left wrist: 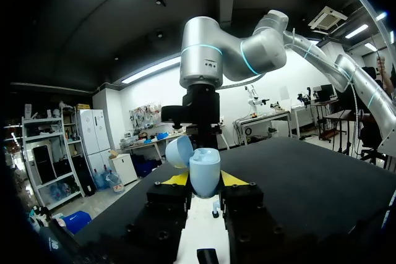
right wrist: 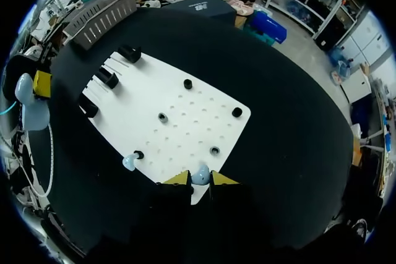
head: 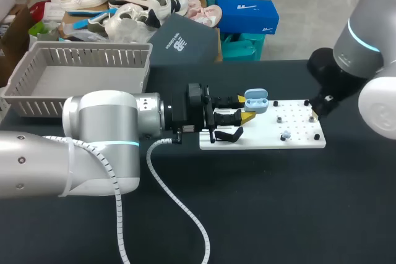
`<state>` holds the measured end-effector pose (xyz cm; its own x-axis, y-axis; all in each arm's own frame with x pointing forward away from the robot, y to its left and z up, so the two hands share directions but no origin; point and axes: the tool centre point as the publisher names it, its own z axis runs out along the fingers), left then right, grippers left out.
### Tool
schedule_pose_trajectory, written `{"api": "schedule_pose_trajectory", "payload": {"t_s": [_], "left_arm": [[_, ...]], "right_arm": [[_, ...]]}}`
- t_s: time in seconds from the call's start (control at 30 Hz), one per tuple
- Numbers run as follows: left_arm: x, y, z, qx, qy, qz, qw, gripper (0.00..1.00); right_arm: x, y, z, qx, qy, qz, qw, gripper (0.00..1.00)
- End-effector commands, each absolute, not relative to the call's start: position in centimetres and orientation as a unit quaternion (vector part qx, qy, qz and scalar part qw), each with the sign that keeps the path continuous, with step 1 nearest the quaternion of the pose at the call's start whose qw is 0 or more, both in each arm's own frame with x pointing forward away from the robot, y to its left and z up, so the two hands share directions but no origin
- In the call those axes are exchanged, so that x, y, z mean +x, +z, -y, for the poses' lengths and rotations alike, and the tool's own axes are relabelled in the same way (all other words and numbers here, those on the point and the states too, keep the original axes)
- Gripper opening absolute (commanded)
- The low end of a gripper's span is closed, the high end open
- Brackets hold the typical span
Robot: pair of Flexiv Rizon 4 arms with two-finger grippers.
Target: Pick up each earbud case from the left stands, insert the matching earbuds, close the lid, and place the case in the box.
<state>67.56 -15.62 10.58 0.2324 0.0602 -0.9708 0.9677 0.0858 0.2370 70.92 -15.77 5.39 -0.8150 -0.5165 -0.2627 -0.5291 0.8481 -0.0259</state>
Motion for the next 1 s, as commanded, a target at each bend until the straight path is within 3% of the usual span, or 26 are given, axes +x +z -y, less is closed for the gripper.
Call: {"api": "schedule_pose_trajectory", "payload": {"t_s": [0.03, 0.5, 0.77, 1.0], "left_arm": [[67.6, 10.5, 15.6, 0.543, -0.401, -0.471, 0.568, 0.00], [67.6, 10.5, 15.6, 0.543, -0.401, -0.471, 0.568, 0.00], [67.6, 10.5, 15.6, 0.543, -0.401, -0.471, 0.568, 0.00], [67.6, 10.5, 15.6, 0.543, -0.401, -0.471, 0.568, 0.00]], "right_arm": [[70.2, 5.5, 16.0, -0.272, 0.021, -0.952, 0.140, 0.00], [70.2, 5.5, 16.0, -0.272, 0.021, -0.952, 0.140, 0.00], [65.8, 7.6, 17.2, -0.027, 0.040, -0.992, 0.119, 0.00], [61.7, 10.3, 15.4, 0.148, 0.017, -0.984, 0.094, 0.00]]}}
